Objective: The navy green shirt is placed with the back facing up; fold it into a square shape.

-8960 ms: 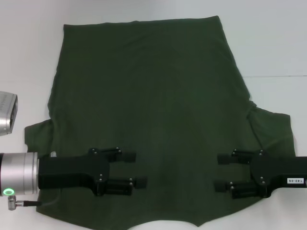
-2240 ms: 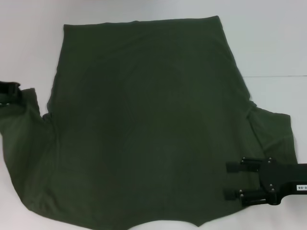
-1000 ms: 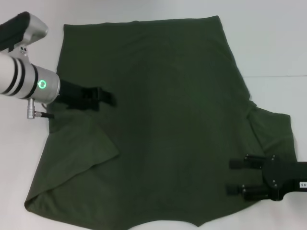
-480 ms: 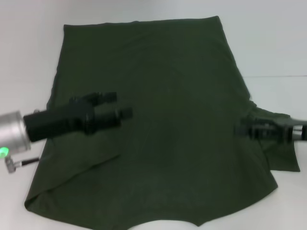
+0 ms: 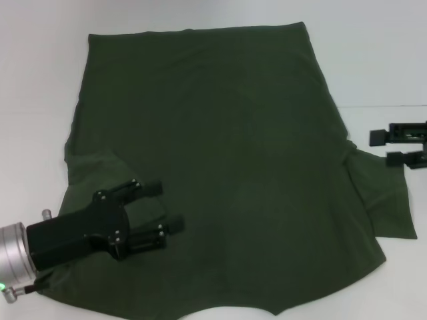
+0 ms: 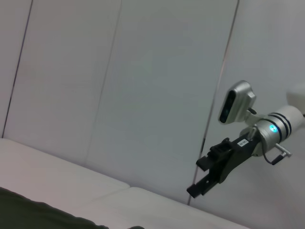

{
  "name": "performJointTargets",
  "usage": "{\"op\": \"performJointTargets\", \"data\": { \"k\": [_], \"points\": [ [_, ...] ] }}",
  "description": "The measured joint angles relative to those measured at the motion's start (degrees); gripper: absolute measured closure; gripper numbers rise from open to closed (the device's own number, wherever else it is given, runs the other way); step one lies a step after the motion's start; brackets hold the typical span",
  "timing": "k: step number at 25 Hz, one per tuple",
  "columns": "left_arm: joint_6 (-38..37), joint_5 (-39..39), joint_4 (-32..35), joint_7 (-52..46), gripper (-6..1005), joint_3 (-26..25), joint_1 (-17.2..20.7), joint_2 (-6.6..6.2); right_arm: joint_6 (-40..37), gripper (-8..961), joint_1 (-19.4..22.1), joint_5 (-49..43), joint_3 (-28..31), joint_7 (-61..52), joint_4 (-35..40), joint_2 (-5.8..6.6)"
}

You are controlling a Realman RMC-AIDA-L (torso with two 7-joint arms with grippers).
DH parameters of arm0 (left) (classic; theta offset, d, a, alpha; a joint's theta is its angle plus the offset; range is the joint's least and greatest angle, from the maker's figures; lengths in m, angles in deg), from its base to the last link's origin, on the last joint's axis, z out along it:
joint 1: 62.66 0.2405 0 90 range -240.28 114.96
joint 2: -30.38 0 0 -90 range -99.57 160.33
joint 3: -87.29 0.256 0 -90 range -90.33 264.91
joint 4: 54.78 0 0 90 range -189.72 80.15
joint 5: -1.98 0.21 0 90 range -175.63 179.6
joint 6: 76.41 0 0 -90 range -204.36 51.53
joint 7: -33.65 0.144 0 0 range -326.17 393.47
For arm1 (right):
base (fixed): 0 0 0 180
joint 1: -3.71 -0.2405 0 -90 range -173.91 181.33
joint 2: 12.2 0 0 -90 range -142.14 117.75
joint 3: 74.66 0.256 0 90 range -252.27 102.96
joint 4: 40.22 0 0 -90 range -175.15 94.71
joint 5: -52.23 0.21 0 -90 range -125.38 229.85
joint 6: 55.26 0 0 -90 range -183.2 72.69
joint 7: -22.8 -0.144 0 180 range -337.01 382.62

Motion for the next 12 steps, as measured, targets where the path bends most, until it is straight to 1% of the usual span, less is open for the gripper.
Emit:
{"op": "performJointTargets", "data": {
  "k": [2,4,9,12],
  "points": [
    [0.2,0.0,-0.2,0.5,125,0.4,0.2,0.20,0.2,38,0.2,-2.3,0.0,-2.9,0.7,0.53],
    [0.5,0.1,-0.7,0.9,125,1.1,0.0,0.28,0.7,38,0.6,-5.3,0.1,-4.8,1.7,0.80],
    [1.8,0.2,-1.4,1.2,125,1.6,-0.3,0.32,3.6,41,1.2,-13.0,2.1,-6.0,2.1,1.09],
    [2.2,0.2,-1.6,1.3,126,1.6,-0.5,0.36,5.7,42,1.5,-15.6,2.5,-6.0,1.8,1.18]
  ]
}}
